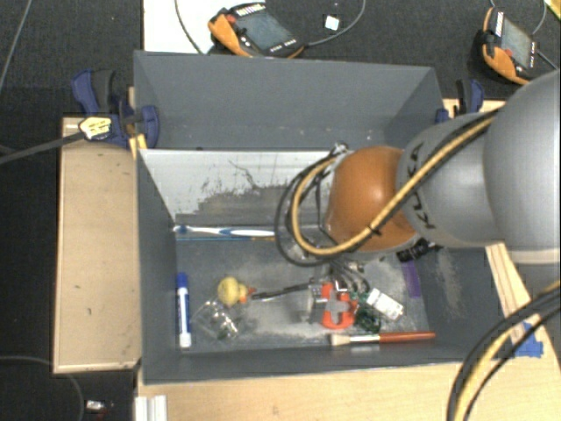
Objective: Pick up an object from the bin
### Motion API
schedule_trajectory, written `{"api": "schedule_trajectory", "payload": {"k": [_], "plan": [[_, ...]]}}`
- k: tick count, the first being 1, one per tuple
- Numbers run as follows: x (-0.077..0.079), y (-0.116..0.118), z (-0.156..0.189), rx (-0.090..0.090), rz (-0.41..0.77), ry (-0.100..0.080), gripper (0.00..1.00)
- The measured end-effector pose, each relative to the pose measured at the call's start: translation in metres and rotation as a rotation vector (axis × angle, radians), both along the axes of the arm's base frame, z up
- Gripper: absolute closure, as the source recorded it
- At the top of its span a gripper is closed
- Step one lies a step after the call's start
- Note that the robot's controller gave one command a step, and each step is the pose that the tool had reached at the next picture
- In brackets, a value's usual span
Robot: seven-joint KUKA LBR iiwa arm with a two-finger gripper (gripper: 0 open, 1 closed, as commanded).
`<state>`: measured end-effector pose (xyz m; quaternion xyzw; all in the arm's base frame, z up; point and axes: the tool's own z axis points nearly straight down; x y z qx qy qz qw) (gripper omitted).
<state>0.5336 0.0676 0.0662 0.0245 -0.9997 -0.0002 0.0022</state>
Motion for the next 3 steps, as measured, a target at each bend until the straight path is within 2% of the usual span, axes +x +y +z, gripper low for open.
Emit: {"api": "schedule_trajectory", "payload": {"k": [1, 2, 3], "plan": [[0.004, 0.004, 0.072, 0.005, -0.022, -0.018, 0.00], [-0.030, 0.000, 0.034, 0.002, 0.015, 0.000, 0.00], [-0.005, 0.013, 0.004, 0.006, -0.103, -0.022, 0.00]]}}
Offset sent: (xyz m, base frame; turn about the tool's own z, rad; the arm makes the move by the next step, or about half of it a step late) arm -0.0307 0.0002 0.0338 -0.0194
